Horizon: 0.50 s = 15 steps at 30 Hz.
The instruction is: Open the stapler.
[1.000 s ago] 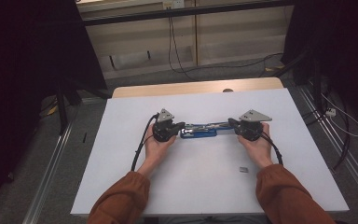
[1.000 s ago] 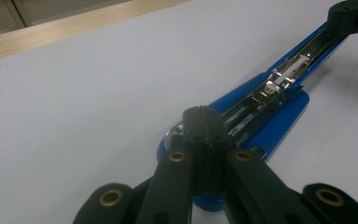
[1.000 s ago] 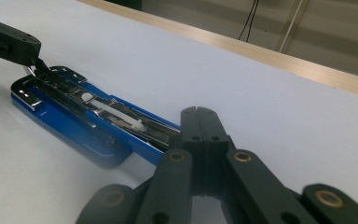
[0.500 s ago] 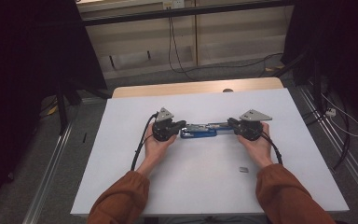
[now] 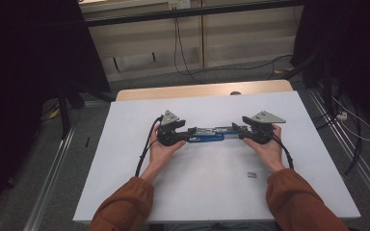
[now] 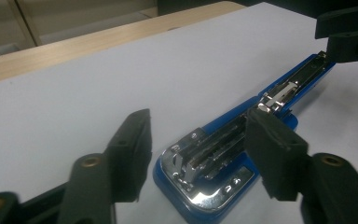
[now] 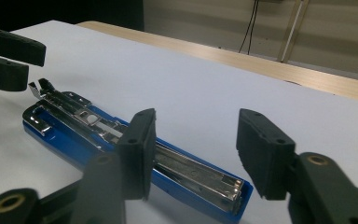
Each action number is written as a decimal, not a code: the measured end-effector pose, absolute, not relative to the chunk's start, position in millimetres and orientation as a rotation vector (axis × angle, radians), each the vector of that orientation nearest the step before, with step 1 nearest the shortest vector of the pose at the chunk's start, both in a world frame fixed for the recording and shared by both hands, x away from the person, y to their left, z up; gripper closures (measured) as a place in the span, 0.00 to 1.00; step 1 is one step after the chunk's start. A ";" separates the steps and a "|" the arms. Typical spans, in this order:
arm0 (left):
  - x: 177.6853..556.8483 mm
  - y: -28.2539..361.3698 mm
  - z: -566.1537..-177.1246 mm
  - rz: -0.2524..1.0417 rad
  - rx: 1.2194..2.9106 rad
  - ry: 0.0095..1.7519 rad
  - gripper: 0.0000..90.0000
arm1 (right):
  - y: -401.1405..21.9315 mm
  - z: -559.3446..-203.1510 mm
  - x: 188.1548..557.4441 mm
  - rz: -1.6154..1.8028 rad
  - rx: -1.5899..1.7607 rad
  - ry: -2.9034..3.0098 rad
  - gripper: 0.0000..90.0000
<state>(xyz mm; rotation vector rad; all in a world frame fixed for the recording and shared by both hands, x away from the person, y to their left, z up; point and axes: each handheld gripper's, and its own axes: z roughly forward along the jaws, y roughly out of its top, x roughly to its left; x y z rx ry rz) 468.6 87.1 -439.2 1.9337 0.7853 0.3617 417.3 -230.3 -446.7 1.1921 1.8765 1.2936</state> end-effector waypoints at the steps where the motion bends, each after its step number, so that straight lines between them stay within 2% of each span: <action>1: 467.8 87.2 -438.2 0.372 1.937 0.790 0.38 | -230.6 -446.0 417.4 1.299 1.199 1.885 0.49; 4: 466.1 89.0 -434.5 0.396 1.947 0.793 0.30 | -231.9 -442.7 417.1 1.317 1.214 1.880 0.37; 8: 463.4 91.7 -432.0 0.401 1.951 0.803 0.16 | -232.5 -441.6 416.2 1.270 1.250 1.843 0.12; 11: 459.0 96.2 -430.9 0.398 1.939 0.814 0.10 | -234.5 -439.7 414.4 1.284 1.253 1.843 0.06; 15: 455.4 103.0 -427.7 0.398 1.904 0.828 0.06 | -238.9 -436.6 410.0 1.302 1.234 1.851 0.05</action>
